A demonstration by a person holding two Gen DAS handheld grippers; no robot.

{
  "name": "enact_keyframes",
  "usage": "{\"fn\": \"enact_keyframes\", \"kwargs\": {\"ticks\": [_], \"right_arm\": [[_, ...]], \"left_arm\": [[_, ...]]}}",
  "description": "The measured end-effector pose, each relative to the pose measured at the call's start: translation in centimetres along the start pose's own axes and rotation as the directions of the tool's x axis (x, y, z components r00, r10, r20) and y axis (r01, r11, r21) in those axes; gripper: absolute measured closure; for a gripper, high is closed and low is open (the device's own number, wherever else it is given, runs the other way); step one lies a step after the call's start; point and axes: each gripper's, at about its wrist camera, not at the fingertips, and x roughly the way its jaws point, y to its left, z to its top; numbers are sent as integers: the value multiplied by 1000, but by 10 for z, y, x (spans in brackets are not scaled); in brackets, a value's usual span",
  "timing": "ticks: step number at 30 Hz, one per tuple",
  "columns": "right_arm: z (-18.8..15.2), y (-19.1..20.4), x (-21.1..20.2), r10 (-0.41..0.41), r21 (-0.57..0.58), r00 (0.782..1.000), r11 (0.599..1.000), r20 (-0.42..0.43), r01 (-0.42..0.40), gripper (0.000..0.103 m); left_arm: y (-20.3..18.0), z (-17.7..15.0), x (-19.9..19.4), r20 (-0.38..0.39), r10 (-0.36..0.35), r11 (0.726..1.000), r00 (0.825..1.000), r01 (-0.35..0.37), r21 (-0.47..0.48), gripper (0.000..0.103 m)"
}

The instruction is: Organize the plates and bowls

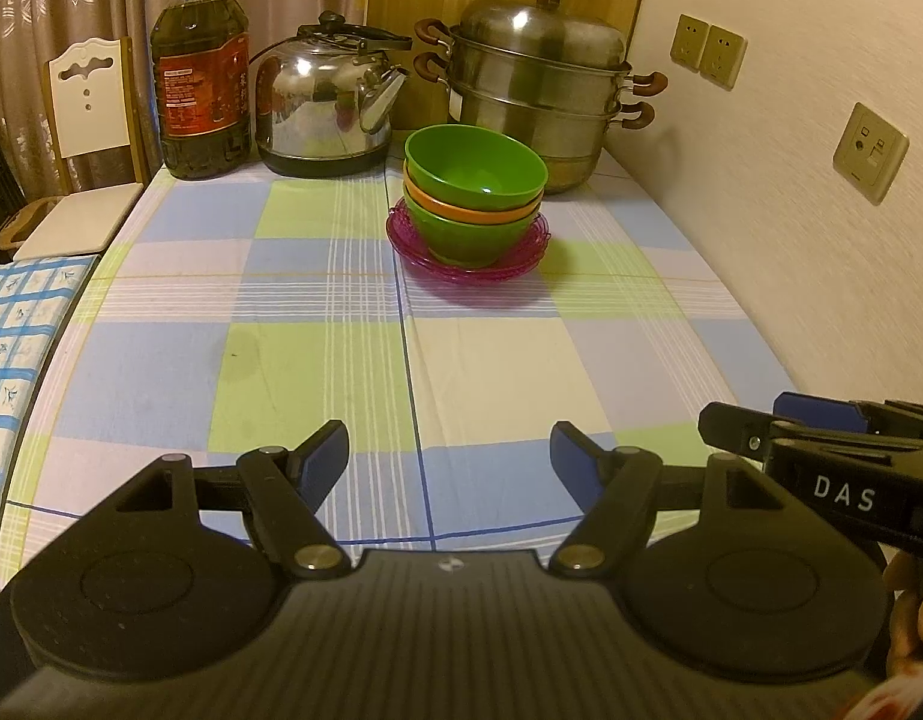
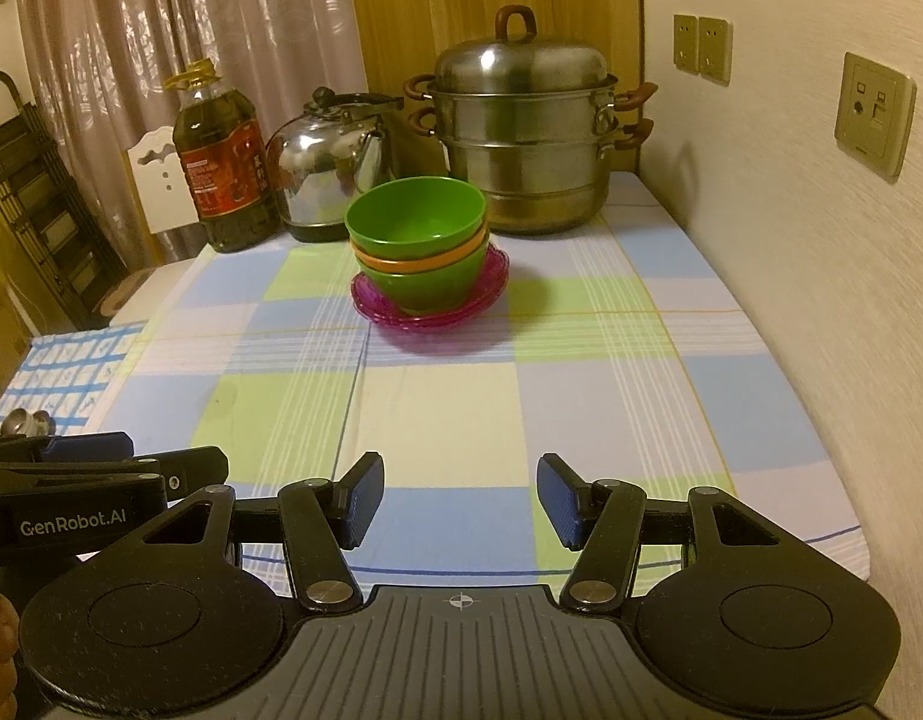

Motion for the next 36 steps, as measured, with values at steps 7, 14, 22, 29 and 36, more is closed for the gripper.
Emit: {"fn": "enact_keyframes", "kwargs": {"ticks": [7, 14, 22, 29, 36], "right_arm": [[0, 0, 0, 1, -2, 1000, 1000, 3, -1, 46], [1, 0, 0, 1, -1, 1000, 1000, 2, -1, 46], [0, 0, 0, 1, -1, 1000, 1000, 2, -1, 46], [1, 0, 1, 2, 0, 1000, 1000, 2, -2, 46], [-1, 0, 1, 1, 4, 1000, 1000, 1, -1, 46]], "left_arm": [[0, 0, 0, 0, 0, 1000, 1000, 0, 1, 31], [0, 0, 0, 0, 1, 1000, 1000, -1, 2, 31], [2, 0, 0, -2, -1, 1000, 1000, 1, -1, 31], [3, 0, 1, -2, -2, 1000, 1000, 2, -2, 31], [3, 0, 1, -3, -2, 1000, 1000, 2, -2, 31]]}}
